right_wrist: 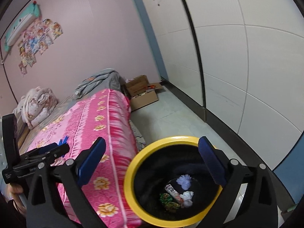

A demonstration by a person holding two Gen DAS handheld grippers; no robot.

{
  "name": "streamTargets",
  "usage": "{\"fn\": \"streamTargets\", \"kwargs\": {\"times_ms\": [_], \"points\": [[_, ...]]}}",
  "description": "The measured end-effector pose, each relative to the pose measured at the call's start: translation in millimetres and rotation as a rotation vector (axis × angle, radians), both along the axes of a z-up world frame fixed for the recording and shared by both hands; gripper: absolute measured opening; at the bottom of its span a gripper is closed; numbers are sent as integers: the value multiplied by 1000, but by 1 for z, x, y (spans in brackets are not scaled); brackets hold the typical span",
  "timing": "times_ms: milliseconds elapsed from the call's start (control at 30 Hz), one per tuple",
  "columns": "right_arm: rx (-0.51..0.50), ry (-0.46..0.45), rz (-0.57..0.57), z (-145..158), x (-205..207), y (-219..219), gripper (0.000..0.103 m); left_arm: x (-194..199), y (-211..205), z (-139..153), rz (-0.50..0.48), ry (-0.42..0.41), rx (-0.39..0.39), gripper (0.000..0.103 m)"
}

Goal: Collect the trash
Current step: 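Move both tools back toward the remaining trash on the bed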

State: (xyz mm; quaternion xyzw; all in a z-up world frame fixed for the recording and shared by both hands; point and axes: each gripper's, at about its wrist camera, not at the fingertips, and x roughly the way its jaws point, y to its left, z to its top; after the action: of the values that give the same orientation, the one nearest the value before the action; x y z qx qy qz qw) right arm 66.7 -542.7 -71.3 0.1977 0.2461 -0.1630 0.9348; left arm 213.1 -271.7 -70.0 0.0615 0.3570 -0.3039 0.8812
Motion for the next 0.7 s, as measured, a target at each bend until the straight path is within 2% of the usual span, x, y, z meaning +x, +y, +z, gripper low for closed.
{"fn": "streamTargets", "kwargs": {"times_ms": [333,700], "points": [[-58,6,133,20,23,67,95,-1,106,23,143,-51,4,85],[-154,14,340,34,53,171,95,-24,220,32,279,-97,14,85]]}}
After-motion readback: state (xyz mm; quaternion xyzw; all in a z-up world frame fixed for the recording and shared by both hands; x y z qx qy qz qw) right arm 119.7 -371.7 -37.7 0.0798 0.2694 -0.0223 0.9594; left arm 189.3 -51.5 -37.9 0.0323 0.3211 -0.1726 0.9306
